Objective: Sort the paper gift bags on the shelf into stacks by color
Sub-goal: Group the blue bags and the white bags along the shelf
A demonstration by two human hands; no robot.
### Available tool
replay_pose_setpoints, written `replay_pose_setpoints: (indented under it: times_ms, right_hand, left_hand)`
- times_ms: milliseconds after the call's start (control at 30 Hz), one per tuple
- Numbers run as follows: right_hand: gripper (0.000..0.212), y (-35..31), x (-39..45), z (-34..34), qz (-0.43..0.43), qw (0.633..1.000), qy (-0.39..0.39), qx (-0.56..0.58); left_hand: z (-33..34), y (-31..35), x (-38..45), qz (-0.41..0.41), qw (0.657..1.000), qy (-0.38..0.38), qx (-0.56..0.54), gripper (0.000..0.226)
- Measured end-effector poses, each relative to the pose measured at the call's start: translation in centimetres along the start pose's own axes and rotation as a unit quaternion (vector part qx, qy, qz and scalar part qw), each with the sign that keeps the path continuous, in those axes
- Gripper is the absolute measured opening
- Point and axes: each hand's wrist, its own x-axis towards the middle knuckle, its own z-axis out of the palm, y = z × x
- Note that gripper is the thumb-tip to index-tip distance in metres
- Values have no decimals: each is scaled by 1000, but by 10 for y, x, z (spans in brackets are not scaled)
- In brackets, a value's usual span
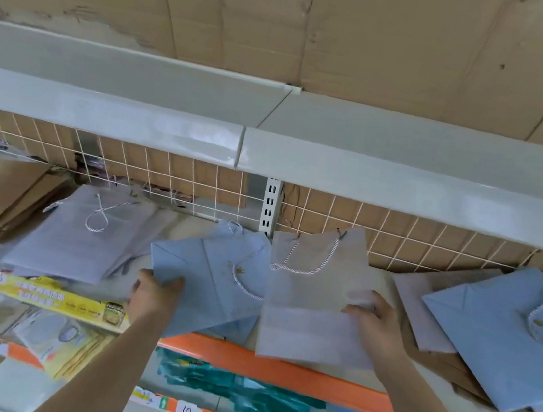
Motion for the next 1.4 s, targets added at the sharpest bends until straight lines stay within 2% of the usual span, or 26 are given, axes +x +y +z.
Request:
replay_pose_setpoints:
  times_ms: [67, 233, 300, 367, 467, 600, 733, 933, 1067, 1200, 1300, 1367, 1400]
  right_hand:
    - [19, -3, 6, 11, 5, 1000, -16, -7]
    - [24, -19, 12, 41, -1, 999, -43, -12]
    - [22, -26, 13, 56, -8, 999, -51, -8]
    - [21, -34, 14, 75, -15, 998, -58, -7]
    - [23, -45, 11, 116, -5, 997, -71, 11]
    - [21, -58, -4, 187, 13, 995, -91, 26]
    - [18, -66, -30, 265, 35, 995, -76, 46]
    - [21, -83, -56, 375, 75, 991, -91, 65]
    - [26, -92, -64, 433, 98, 989, -87, 67]
    - [34, -93, -63, 472, 71, 995, -64, -38]
    - [49, -89, -66, 492, 24, 988, -34, -149]
    - [56, -83, -68, 500, -21, 965, -16, -259]
    - [57, -81, -69, 502, -40, 941, -8, -336]
  left_hand:
    - [2, -5, 5, 8, 998, -15, 54, 66]
    - [1, -2, 16, 51, 972, -36, 226, 76]
    - [-2, 1, 21, 57, 973, -52, 218, 75]
    - [-8, 1, 29, 68, 982, -52, 166, 67]
    - [-31, -6, 50, 126, 990, -15, 66, 44]
    - [-82, -18, 87, 188, 982, -17, -2, 19]
    - [-141, -34, 127, 222, 975, -3, 13, 10]
    - [-235, -71, 189, 230, 961, 18, 152, 14]
    - [-275, -85, 219, 237, 957, 19, 166, 11]
    - [-302, -95, 241, 241, 961, -14, 138, 7]
    - [-314, -100, 250, 245, 962, -38, 116, 4]
    - [-321, -101, 253, 246, 961, -61, 106, 17]
    - [-323, -102, 255, 248, 960, -70, 107, 22]
